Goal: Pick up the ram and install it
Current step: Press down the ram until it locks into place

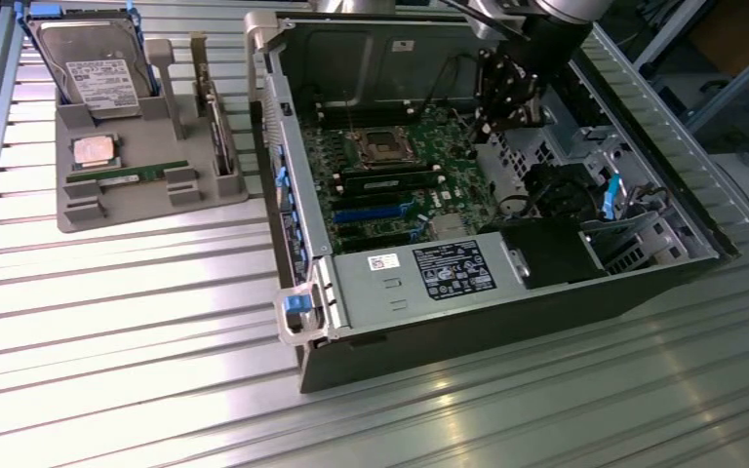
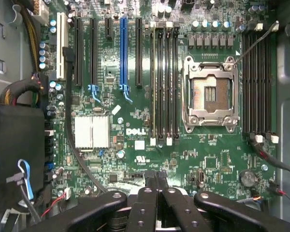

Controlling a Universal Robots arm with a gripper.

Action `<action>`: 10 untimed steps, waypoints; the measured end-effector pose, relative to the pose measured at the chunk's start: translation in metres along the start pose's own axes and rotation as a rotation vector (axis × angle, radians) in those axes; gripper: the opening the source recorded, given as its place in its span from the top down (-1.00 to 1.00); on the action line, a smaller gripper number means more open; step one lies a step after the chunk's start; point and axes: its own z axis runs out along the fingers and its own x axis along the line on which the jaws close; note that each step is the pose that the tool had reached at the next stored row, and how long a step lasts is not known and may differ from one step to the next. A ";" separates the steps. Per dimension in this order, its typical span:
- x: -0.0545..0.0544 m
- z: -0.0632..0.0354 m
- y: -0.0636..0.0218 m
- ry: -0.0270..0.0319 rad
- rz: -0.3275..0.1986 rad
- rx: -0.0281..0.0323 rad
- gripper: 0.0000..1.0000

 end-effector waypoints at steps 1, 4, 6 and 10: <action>0.000 0.0024 0.0037 -0.0002 0.000 0.0001 0.80; 0.000 0.0062 0.0100 -0.0001 0.000 0.0000 0.80; 0.000 0.0085 0.0125 -0.0001 0.000 0.0000 0.80; 0.000 0.0146 0.0185 -0.0001 0.000 0.0000 0.80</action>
